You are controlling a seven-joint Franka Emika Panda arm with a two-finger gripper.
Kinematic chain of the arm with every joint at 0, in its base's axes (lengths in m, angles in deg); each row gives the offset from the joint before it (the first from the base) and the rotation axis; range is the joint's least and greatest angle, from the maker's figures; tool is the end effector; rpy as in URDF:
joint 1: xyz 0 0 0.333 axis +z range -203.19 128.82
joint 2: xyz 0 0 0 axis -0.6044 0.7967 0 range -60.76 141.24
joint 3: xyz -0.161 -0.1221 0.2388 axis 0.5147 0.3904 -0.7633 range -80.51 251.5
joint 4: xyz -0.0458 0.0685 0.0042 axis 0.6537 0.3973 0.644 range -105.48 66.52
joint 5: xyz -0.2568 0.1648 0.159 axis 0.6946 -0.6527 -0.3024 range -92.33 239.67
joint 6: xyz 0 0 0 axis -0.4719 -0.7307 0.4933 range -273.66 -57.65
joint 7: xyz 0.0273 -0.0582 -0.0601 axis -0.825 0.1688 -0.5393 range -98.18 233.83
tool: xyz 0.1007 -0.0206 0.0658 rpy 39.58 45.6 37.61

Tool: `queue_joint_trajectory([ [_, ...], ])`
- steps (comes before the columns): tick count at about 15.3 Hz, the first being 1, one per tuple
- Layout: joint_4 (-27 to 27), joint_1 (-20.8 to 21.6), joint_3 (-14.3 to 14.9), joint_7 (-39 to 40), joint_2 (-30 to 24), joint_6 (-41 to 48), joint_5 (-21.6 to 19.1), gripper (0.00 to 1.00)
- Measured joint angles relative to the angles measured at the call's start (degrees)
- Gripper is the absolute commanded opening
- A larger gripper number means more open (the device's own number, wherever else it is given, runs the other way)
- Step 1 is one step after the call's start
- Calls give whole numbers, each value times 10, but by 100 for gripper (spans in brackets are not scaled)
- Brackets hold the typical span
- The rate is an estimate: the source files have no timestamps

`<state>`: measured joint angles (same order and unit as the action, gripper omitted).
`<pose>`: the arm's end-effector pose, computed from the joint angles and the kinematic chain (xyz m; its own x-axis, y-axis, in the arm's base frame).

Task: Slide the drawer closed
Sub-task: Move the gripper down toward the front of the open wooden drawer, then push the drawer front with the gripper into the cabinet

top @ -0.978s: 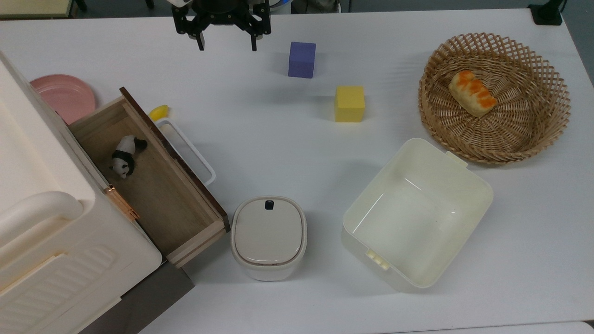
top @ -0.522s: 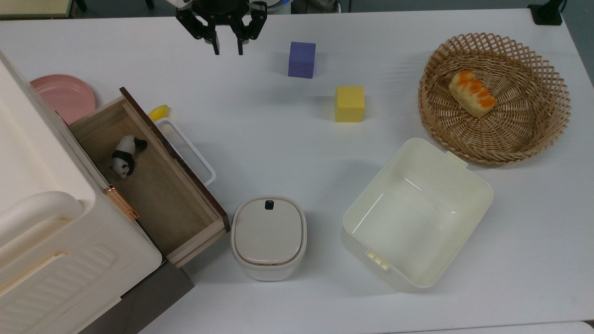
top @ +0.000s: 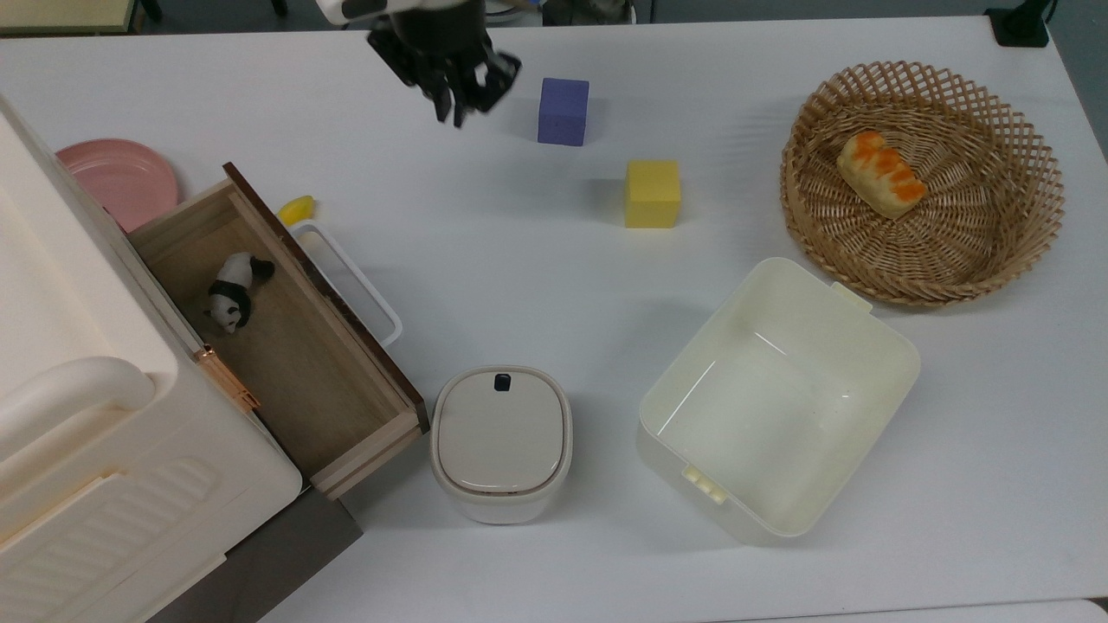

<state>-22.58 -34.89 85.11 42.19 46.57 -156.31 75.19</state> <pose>0.5433 0.0224 0.5370 0.9221 -0.3867 -0.0168 -0.3859 -0.9218 0.0363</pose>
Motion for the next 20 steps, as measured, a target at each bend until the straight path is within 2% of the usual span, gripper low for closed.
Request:
queue_joint_trajectory([
  [2,-5,0,-7,-103,17,-29,7,11],
  [4,-6,-1,-7,-148,36,-44,11,1],
  [5,-6,-3,-7,-162,44,-52,11,0],
  [11,-6,-29,-7,-191,82,-146,17,0],
  [16,9,-59,-6,-198,141,-217,74,0],
  [18,19,-67,-5,-201,160,-247,78,0],
  [20,26,-71,12,-205,166,-291,80,0],
])
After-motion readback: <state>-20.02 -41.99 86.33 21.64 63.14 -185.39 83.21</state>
